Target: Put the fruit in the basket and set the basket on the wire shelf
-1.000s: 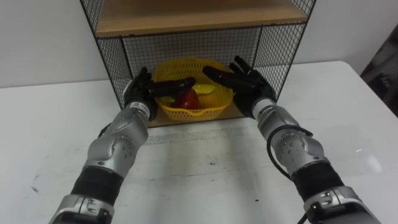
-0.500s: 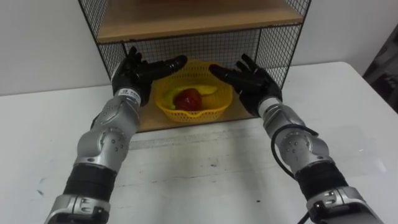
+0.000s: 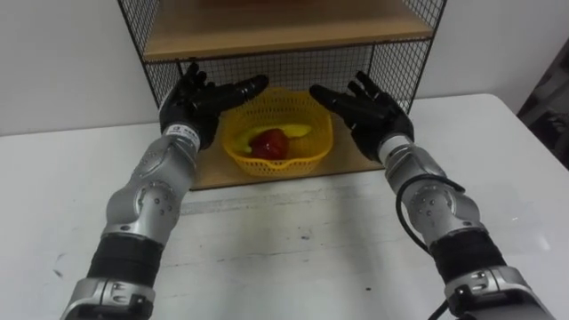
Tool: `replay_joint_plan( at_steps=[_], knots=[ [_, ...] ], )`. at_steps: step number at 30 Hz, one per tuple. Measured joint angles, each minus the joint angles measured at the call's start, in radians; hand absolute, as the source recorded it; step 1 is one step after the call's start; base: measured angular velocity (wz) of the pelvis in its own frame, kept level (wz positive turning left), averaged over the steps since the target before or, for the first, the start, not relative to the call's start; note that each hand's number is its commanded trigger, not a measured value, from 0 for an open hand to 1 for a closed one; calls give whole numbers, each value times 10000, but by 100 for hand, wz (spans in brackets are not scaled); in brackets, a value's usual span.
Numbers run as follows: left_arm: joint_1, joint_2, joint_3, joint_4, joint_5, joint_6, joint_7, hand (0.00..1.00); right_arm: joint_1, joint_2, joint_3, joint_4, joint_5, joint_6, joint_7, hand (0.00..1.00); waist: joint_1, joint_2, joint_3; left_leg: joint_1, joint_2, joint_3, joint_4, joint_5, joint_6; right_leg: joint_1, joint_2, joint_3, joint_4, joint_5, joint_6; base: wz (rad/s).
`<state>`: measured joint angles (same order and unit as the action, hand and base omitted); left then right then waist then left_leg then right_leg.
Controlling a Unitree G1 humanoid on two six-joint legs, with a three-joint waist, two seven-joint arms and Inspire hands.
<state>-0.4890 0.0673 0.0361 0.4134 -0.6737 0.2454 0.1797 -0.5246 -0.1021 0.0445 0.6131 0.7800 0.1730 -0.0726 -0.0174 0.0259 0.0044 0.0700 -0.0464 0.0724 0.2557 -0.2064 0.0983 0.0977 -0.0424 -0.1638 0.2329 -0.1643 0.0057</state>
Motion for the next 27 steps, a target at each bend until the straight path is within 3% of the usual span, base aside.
replay_joint_plan(
  at_steps=[5,11,16,17,22,27],
  knots=[
    [15,170,18,0,55,85,-155,0,3,-7,-11,-89,-186,17,0,0,-24,-65,-22,134,-19,53,-225,152,-27,1,-9,29,-24,16,-26,-2],
    [263,242,-12,-309,496,87,-440,0,598,-239,-5,-1781,-1682,20,69,0,-43,-111,-45,91,-11,32,-277,180,-47,-10,3,1,-107,39,-54,0],
    [990,238,-223,-1487,1666,86,-578,0,1553,-314,-3,-2910,-2247,28,264,0,-29,-440,-249,139,-5,48,-334,210,-63,-7,22,64,-109,45,-65,-1],
    [1039,242,-217,-1535,1687,86,-590,0,1632,-319,-4,-2990,-2367,29,295,0,-22,-458,-258,166,-3,61,-335,210,-63,5,26,125,-103,46,-66,-8],
    [2030,238,-219,-2690,1601,85,-610,0,2251,-520,-1,-3796,-2765,30,419,0,-4,-515,-223,390,5,127,-522,221,-72,139,99,261,-114,69,-60,-7],
    [2298,178,-222,-2836,1905,84,-609,0,2665,-578,-8,-4745,-3458,31,560,0,-26,-516,-180,381,18,109,-522,223,-85,155,136,273,-144,75,-70,0]
  ],
)
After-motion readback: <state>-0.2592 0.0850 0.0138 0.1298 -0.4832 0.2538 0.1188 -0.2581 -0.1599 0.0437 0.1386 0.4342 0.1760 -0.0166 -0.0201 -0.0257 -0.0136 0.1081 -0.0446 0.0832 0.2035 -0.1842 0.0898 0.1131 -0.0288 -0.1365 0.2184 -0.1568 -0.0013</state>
